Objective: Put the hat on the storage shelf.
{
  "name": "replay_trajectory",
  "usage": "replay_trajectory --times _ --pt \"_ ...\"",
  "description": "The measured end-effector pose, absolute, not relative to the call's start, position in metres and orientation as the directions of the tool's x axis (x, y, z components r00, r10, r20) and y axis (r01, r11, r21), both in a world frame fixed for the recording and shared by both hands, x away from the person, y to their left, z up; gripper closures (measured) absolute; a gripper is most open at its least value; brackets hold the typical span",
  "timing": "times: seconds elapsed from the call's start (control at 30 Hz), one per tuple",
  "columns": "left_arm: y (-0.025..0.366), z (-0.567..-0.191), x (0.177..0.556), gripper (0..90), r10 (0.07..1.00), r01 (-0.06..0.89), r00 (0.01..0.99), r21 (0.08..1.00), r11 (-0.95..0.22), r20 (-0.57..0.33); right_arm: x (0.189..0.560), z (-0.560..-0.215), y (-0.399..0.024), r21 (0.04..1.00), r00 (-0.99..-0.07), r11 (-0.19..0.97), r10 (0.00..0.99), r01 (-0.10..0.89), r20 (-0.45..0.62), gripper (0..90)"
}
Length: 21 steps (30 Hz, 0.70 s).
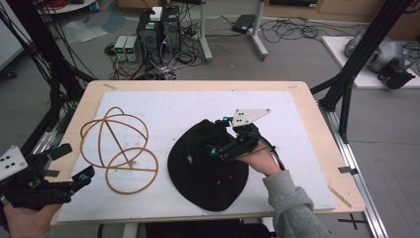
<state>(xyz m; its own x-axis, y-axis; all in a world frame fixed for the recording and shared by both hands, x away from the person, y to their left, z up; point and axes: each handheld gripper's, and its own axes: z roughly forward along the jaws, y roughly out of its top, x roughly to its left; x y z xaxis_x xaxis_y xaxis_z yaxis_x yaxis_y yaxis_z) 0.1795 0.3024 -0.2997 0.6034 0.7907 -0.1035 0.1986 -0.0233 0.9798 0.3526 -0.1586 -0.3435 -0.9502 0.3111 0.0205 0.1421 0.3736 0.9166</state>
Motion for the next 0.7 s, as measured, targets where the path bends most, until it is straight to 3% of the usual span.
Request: replay_trajectory --times 0.23,0.5,0.7 --pt "0.3049 -0.2965 0.1754 1.7 0.791 0.183 0.604 0.983 -0.013 -0.102 0.3511 -0.3428 -0.1605 0.911 -0.949 0.395 0.316 0.117 -0.015 31.9" --pt "0.304 -0.2979 0.1768 1.7 0.792 0.188 0.601 0.982 -0.016 -0.103 0.3479 -0.343 -0.1624 0.903 -0.947 0.422 0.314 0.074 -0.069 67.9" --pt "0.3027 -0.2979 0.1773 1.7 0.79 0.19 0.604 0.982 -0.021 -0.1 0.3461 -0.3445 -0.161 0.892 -0.95 0.45 0.296 0.047 -0.099 82.2"
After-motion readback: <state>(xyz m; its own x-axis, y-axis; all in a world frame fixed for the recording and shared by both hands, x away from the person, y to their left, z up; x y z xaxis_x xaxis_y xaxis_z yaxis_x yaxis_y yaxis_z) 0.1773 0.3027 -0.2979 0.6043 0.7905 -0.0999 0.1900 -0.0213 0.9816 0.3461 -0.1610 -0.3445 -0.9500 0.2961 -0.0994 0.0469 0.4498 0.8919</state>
